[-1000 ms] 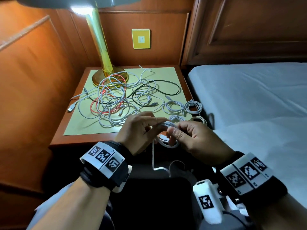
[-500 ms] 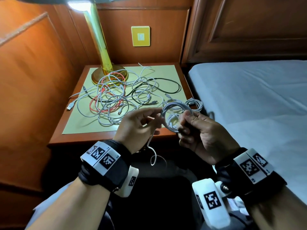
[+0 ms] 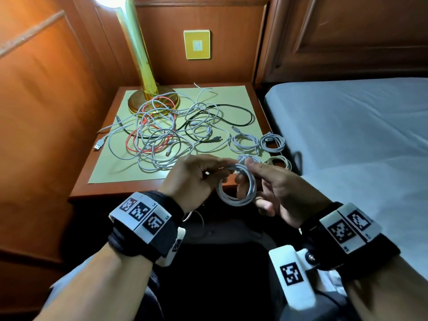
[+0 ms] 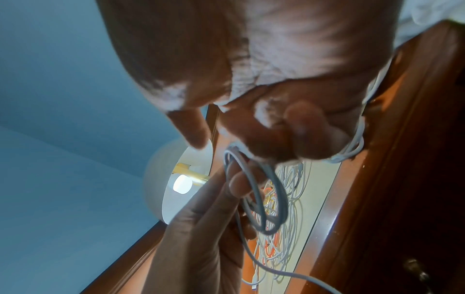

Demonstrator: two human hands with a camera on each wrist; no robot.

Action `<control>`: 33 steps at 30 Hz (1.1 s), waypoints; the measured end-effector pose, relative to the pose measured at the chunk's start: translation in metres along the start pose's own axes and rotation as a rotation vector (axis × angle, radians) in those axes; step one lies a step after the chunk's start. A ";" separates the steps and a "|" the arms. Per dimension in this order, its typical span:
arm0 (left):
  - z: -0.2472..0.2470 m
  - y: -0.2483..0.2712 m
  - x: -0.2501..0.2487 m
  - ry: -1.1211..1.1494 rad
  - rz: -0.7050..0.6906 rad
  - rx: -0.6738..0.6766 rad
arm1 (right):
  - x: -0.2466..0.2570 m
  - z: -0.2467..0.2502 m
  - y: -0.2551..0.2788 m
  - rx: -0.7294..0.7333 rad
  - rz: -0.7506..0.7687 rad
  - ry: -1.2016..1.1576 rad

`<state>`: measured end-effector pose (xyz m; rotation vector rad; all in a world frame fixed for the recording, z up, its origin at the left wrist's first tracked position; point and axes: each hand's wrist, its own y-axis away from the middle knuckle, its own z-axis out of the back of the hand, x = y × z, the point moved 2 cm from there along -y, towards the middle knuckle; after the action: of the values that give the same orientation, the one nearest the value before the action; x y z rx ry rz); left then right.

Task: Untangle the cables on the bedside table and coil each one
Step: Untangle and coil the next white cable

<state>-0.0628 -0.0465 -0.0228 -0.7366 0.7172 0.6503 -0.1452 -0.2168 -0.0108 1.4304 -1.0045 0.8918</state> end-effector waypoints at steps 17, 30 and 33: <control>-0.001 -0.001 -0.007 0.245 0.148 -0.027 | 0.011 0.004 0.006 0.071 -0.132 -0.038; -0.004 -0.001 -0.013 0.363 0.142 -0.056 | 0.009 -0.001 0.002 -0.074 0.007 -0.127; -0.004 -0.001 -0.013 0.355 0.117 -0.029 | 0.011 0.003 0.005 -0.030 -0.059 -0.090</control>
<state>-0.0710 -0.0542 -0.0146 -0.8517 1.0854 0.6438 -0.1461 -0.2205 0.0009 1.4784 -1.0330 0.7719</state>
